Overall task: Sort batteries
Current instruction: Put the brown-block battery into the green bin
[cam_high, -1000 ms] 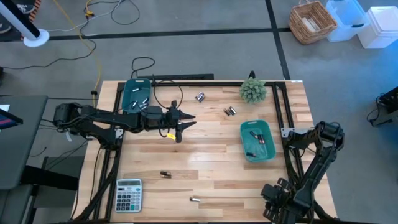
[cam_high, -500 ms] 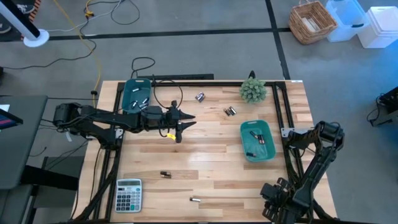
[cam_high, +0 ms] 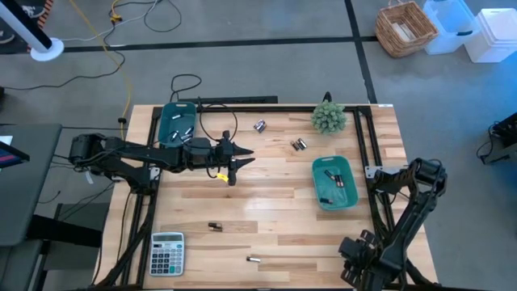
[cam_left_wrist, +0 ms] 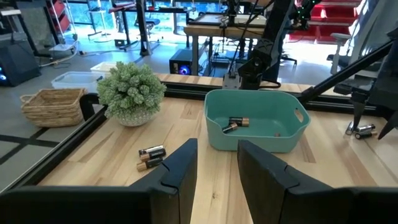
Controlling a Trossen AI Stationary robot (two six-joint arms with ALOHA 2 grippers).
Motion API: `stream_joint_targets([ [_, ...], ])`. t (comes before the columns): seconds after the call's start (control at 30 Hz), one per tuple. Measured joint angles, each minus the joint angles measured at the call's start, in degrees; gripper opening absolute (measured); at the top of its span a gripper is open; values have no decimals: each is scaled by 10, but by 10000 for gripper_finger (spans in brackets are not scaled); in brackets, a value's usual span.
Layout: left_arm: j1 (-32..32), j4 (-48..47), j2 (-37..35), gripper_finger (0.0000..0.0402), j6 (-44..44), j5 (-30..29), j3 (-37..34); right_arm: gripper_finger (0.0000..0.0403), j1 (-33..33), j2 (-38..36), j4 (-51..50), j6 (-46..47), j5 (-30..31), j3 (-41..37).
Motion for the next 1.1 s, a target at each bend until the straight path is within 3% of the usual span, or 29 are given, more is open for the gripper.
stream_joint_targets([
  [0.47, 0, 1, 0, 107, -1, 0, 0, 193, 1, 30, 12, -2, -1, 3],
  [0.83, 0, 1, 0, 107, 0, 0, 0, 103, 1, 30, 12, -7, -2, 3],
  [1.1, 0, 0, 0, 107, 0, 0, 0, 76, 1, 30, 15, -11, -2, 3],
])
